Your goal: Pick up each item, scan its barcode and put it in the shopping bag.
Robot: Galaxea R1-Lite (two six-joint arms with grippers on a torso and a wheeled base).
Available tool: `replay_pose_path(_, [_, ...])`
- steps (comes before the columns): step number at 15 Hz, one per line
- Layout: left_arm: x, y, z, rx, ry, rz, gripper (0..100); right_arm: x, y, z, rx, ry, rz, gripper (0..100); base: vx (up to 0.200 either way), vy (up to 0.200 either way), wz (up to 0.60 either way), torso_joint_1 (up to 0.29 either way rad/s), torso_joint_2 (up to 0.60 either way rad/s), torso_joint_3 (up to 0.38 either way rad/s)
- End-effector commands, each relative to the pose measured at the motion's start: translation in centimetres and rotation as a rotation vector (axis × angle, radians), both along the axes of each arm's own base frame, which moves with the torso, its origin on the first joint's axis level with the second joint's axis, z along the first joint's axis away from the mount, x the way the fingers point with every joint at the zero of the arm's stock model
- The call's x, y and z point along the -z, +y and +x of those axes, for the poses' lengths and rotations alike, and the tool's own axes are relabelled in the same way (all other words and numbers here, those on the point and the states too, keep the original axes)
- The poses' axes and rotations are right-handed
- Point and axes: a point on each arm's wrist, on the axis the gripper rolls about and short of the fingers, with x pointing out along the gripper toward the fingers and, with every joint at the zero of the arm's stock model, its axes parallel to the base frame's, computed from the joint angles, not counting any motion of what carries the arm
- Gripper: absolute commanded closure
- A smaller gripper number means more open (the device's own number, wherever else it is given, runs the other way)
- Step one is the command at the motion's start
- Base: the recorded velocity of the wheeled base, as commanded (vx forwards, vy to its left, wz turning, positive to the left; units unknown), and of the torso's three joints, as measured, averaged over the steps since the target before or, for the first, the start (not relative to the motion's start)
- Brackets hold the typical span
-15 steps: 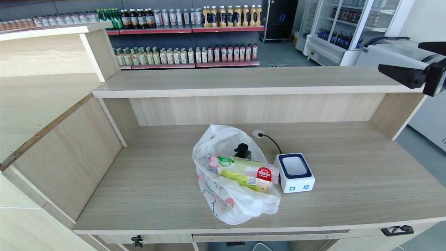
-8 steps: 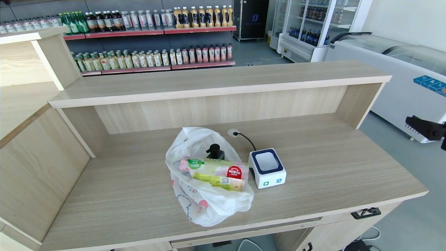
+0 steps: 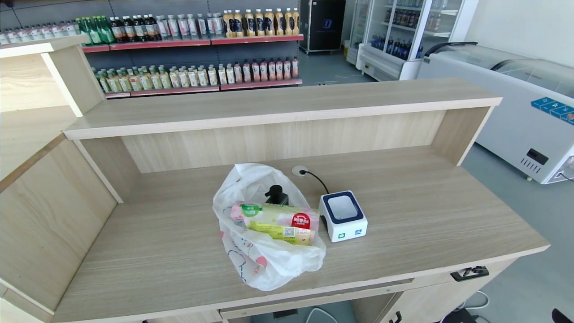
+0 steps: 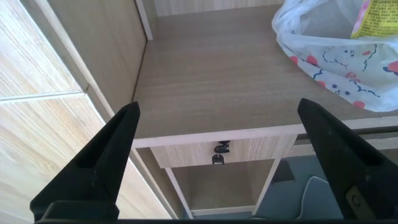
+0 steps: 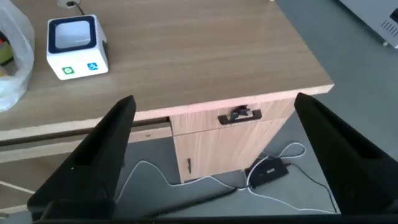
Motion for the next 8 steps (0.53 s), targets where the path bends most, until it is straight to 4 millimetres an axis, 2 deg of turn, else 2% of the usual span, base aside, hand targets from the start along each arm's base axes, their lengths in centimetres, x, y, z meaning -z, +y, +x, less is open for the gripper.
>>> replay_pose_path(1, [0.0, 0.0, 0.0, -0.001, -0.001, 0.0, 0, 3.64, -0.19, -3.16, 0.061, -0.043, -0.009, 0, 0.0, 0.0, 0.0, 0.0, 0.0, 0.0])
replay_pose_path(8, [0.0, 0.0, 0.0, -0.001, -0.001, 0.0, 0, 3.78, -0.2, -3.49, 0.065, -0.084, 0.033, 0, 0.0, 0.0, 0.0, 0.0, 0.0, 0.0])
